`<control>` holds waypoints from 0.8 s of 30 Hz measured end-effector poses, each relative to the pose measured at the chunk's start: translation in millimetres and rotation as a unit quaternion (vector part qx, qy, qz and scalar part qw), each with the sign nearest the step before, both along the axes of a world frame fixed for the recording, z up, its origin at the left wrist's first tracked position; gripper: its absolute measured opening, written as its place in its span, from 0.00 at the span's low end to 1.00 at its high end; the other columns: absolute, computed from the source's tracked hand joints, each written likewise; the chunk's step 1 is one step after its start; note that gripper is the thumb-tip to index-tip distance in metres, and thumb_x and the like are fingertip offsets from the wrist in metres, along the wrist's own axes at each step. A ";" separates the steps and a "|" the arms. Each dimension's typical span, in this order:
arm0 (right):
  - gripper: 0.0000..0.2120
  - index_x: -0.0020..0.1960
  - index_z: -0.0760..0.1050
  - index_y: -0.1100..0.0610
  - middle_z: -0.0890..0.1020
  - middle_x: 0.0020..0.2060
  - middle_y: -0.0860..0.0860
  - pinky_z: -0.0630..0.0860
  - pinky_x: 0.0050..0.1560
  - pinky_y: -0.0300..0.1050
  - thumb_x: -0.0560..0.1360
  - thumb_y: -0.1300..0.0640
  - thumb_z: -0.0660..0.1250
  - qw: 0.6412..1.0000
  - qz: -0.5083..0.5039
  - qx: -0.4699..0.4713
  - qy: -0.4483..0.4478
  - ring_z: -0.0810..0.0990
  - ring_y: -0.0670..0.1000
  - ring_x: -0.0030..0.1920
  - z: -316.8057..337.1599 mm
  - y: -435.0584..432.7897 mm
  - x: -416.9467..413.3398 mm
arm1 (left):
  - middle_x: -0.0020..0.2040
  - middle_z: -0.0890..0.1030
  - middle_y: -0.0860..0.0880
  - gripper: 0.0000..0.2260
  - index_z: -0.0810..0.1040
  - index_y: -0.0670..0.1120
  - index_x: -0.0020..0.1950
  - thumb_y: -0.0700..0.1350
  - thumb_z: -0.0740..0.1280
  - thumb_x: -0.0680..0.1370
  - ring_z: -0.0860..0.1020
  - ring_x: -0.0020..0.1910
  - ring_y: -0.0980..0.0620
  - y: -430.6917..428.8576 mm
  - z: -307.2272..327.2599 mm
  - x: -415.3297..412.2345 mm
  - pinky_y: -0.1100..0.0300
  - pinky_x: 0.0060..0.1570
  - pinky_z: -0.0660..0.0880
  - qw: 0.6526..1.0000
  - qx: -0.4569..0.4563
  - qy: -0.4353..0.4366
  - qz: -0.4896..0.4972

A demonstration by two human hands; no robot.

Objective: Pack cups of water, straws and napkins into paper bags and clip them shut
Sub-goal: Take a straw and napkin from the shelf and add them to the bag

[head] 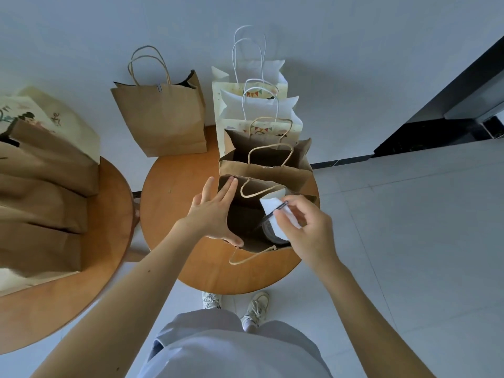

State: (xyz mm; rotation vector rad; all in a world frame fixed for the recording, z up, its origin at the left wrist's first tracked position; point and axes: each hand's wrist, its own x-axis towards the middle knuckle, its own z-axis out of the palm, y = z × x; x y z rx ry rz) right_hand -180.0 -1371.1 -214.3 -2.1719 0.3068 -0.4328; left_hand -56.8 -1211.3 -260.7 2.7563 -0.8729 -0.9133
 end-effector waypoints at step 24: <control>0.11 0.57 0.77 0.51 0.78 0.50 0.38 0.70 0.47 0.21 0.74 0.55 0.67 0.982 0.103 0.024 0.156 0.76 0.34 0.48 4.1 8.3 12.3 | 0.75 0.59 0.56 0.30 0.57 0.56 0.74 0.59 0.64 0.75 0.42 0.75 0.47 24.1 30.7 -10.6 0.42 0.71 0.46 0.992 -0.121 -0.041 0.025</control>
